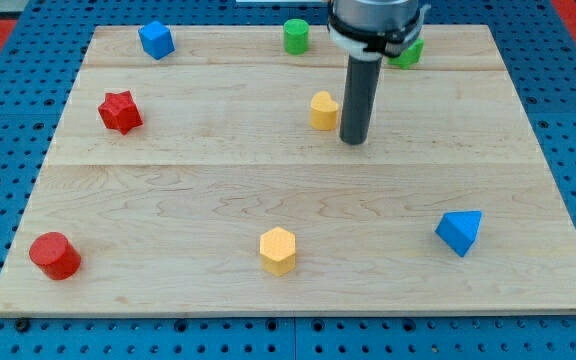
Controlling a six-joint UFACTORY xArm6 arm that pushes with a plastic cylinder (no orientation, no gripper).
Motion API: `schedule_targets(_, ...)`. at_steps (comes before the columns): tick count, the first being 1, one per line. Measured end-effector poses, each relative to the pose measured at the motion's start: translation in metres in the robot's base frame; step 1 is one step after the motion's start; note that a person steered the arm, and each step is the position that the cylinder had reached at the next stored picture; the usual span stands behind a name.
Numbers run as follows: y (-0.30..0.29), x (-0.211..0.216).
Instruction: Move the green star to the right side of the yellow heart
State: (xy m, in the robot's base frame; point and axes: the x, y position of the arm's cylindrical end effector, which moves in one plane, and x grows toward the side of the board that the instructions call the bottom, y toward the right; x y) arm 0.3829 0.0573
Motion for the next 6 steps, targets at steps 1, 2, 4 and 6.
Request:
schedule_targets(1,-0.100,-0.007)
schedule_targets(2,-0.107,-0.006)
schedule_targets(4,0.044,-0.051)
schedule_targets(6,0.140,-0.162)
